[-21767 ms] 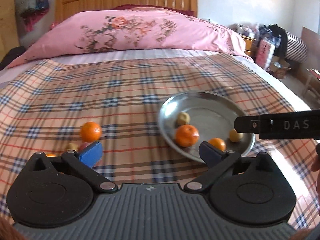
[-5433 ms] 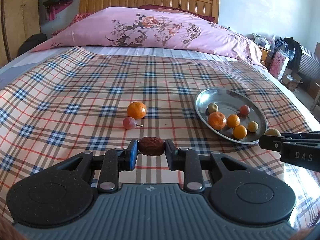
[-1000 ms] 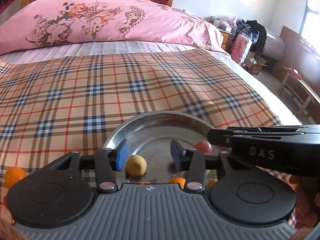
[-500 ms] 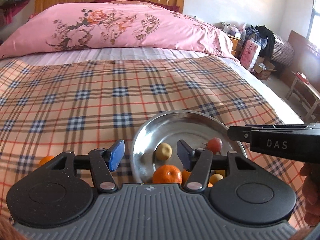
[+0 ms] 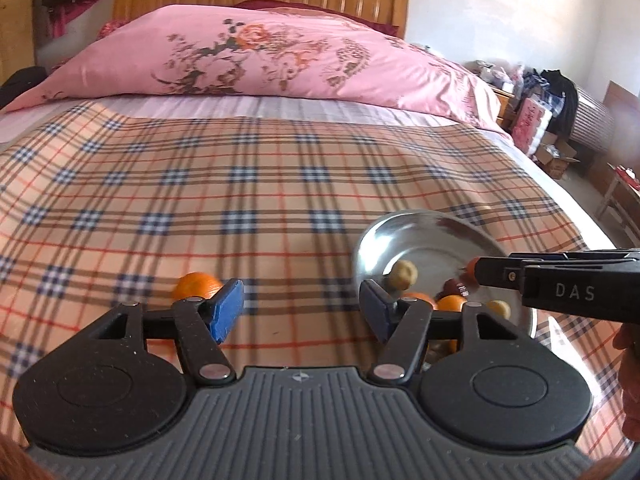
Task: Organize fruits
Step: 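Move both open tools back to the last fruits on the sheet, then grasp the red plum with the left tool while the right tool grasps the orange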
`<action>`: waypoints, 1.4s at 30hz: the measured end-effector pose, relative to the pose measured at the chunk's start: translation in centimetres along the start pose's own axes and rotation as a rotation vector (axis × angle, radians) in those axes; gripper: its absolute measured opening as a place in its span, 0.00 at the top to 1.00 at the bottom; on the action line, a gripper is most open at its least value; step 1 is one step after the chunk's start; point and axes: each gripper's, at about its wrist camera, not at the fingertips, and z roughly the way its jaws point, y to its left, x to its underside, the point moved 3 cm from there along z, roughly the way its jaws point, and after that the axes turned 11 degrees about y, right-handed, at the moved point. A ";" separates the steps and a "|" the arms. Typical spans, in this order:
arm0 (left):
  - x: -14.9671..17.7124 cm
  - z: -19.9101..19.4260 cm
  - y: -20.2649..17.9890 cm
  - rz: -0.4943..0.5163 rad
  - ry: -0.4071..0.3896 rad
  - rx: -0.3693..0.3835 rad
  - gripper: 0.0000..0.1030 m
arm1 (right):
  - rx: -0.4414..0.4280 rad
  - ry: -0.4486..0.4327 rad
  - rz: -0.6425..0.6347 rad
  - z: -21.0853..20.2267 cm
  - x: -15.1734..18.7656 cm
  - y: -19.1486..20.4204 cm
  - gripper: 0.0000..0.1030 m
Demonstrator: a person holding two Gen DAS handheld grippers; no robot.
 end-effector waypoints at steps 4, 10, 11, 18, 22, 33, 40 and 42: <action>0.5 -0.4 1.6 -0.018 0.002 -0.015 0.25 | -0.019 0.011 -0.025 0.5 0.2 1.7 0.69; 1.1 -0.8 3.2 -0.038 0.001 -0.035 0.25 | -0.031 0.025 -0.059 1.3 0.6 4.0 0.69; 1.2 -0.8 3.5 -0.040 0.000 -0.037 0.25 | -0.035 0.028 -0.060 1.4 0.6 4.2 0.69; 2.3 -0.7 5.8 -0.048 0.001 -0.059 0.22 | -0.053 0.044 -0.086 2.1 1.2 6.1 0.69; 3.6 0.4 8.1 -0.054 0.029 -0.093 0.20 | -0.061 0.050 -0.098 2.4 1.6 6.6 0.69; 4.0 4.0 9.6 -0.009 0.057 -0.076 0.21 | -0.080 0.056 -0.110 3.4 1.8 7.4 0.66; 3.6 5.6 8.6 0.039 0.051 -0.054 0.39 | -0.080 0.052 -0.103 3.8 1.5 7.0 0.64; 3.6 5.7 8.3 0.055 0.039 -0.050 0.50 | -0.080 0.052 -0.100 3.9 1.5 7.0 0.64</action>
